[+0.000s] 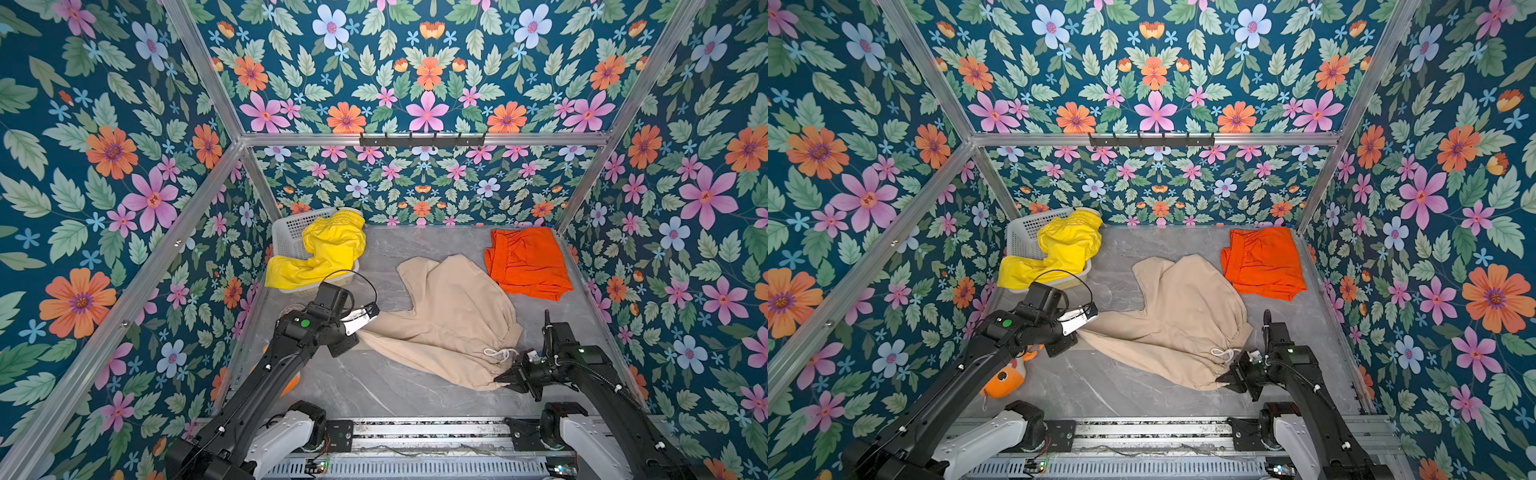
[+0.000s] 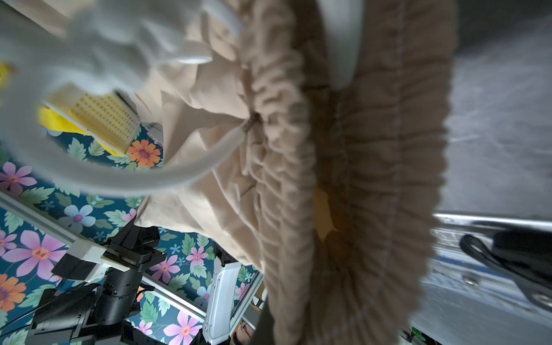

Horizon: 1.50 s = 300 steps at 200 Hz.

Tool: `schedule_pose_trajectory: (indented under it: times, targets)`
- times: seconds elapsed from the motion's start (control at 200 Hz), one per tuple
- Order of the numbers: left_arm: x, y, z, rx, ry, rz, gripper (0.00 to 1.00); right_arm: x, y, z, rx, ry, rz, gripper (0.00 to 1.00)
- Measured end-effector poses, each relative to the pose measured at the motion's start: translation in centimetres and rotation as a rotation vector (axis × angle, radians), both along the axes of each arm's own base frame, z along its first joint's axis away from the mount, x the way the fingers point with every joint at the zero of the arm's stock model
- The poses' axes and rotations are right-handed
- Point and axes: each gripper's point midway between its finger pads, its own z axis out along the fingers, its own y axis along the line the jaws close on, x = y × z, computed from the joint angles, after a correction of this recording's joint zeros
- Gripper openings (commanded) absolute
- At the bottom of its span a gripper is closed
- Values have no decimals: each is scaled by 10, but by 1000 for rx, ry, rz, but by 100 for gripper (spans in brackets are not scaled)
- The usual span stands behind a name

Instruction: Fold and stack the shorts

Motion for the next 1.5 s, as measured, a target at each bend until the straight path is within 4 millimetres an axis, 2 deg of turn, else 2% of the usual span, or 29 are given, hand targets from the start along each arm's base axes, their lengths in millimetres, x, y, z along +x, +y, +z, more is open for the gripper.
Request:
schedule_pose_trajectory:
  times: [0.05,0.075,0.125,0.18,0.25,0.32,0.435,0.555,0.76,0.885,0.99,1.095,1.205,1.375,1.5]
  targets:
    - [-7,-3,-9,30,21,-29,0,-4,-2,-4,-27,16,7,19]
    - [-12,-6,-14,39,37,-52,3,-6,-3,-5,-38,21,12,25]
    - [-20,-11,-23,57,64,-93,20,-10,-3,-7,-56,26,24,40]
    - [-29,-15,-30,76,85,-129,40,-13,-4,-10,-72,37,33,49]
    - [-36,-18,-31,78,98,-152,52,-15,-7,-7,-98,47,35,56]
    - [-35,-20,-23,56,78,-146,58,-12,-13,6,-140,19,34,59]
    - [-30,-30,3,-23,24,-125,65,4,-24,33,-231,-59,34,63]
    - [-19,-40,27,-118,-2,-63,69,22,-40,41,-321,-63,11,65]
    - [23,-55,72,-363,-35,93,71,81,-80,30,-510,-129,-6,67]
    - [58,-66,76,-487,-19,230,68,119,-94,9,-550,-172,-2,67]
    - [96,-84,71,-576,22,357,68,150,-94,-4,-540,-207,2,67]
    - [135,-98,60,-648,61,488,67,174,-93,-11,-525,-246,1,66]
    - [177,-105,41,-690,93,631,68,187,-94,-17,-527,-262,1,66]
    - [230,-119,6,-727,147,787,68,185,-94,-29,-526,-245,8,66]
    - [255,-132,-26,-722,202,853,68,176,-92,-37,-519,-220,19,66]
